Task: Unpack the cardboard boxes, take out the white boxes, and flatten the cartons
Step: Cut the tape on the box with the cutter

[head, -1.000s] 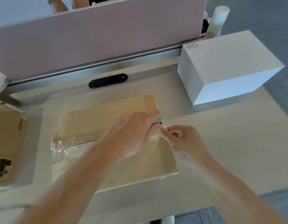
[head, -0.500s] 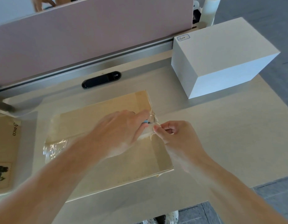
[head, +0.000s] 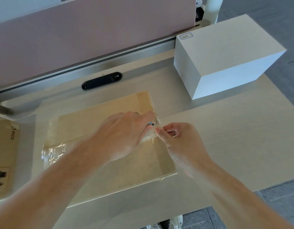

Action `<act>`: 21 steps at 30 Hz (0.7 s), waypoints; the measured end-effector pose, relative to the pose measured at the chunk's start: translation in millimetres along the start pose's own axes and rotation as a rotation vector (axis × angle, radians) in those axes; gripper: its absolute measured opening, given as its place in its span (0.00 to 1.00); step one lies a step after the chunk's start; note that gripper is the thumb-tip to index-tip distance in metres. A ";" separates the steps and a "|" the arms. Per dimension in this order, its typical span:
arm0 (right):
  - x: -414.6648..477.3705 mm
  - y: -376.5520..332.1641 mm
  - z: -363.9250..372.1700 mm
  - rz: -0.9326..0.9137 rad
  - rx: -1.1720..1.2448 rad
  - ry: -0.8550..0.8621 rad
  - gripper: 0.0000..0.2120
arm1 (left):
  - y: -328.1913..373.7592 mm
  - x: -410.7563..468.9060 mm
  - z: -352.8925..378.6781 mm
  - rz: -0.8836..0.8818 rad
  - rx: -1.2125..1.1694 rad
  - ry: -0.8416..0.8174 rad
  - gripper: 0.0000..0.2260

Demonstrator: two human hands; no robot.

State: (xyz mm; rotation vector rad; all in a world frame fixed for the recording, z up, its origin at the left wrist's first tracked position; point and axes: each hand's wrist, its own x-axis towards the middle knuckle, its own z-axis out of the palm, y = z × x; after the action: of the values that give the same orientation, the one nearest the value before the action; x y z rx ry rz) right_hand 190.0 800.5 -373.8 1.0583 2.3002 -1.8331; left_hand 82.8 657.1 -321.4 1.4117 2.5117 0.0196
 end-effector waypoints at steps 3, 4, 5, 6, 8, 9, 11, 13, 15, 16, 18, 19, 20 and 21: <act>0.4 1.5 0.3 -0.011 -0.009 0.008 0.12 | 2.7 3.8 -0.6 0.020 0.096 0.013 0.10; 0.2 2.0 0.1 -0.014 -0.011 0.009 0.12 | 4.1 6.1 -0.8 0.023 0.125 0.016 0.12; 0.2 2.3 0.2 -0.018 -0.012 0.011 0.12 | 5.4 8.3 -0.8 0.023 0.146 0.016 0.13; 0.2 2.2 0.4 -0.020 -0.013 0.012 0.12 | 6.0 10.2 -0.4 0.014 0.170 0.001 0.14; 0.2 2.2 1.0 -0.019 -0.016 0.016 0.13 | 5.5 13.2 1.5 0.008 0.205 -0.016 0.08; 0.3 2.5 1.3 -0.021 -0.020 0.020 0.13 | 6.6 14.9 1.0 0.011 0.232 -0.018 0.04; -0.2 3.4 1.3 -0.036 -0.040 0.032 0.13 | 9.7 18.4 0.7 0.004 0.271 -0.013 0.04; -1.4 3.6 0.9 -0.053 -0.055 0.037 0.13 | 11.6 23.4 0.4 0.010 0.323 -0.031 0.05; -2.2 3.5 1.0 -0.058 -0.053 0.039 0.13 | 11.5 25.6 -0.3 0.033 0.361 -0.011 0.09; -2.5 3.5 1.0 -0.058 -0.053 0.040 0.13 | 10.8 24.8 -1.4 0.049 0.360 0.004 0.10; -2.8 3.1 0.6 -0.056 -0.049 0.041 0.13 | 5.9 20.2 -2.2 0.060 0.368 0.013 0.07; -2.8 2.8 0.5 -0.056 -0.043 0.040 0.12 | 1.5 15.9 -2.8 0.052 0.343 0.003 0.06; -2.7 2.6 0.5 -0.057 -0.037 0.038 0.12 | -4.9 11.5 -1.0 0.057 0.334 0.013 0.06; -2.3 2.7 0.6 -0.056 -0.031 0.038 0.12 | -10.2 7.9 -2.1 0.032 0.325 -0.007 0.08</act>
State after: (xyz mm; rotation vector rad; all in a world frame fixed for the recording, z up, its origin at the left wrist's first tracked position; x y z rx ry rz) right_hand 192.9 799.1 -375.3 1.0435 2.3952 -1.8060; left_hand 69.9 658.6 -322.5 1.5628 2.5719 -0.4036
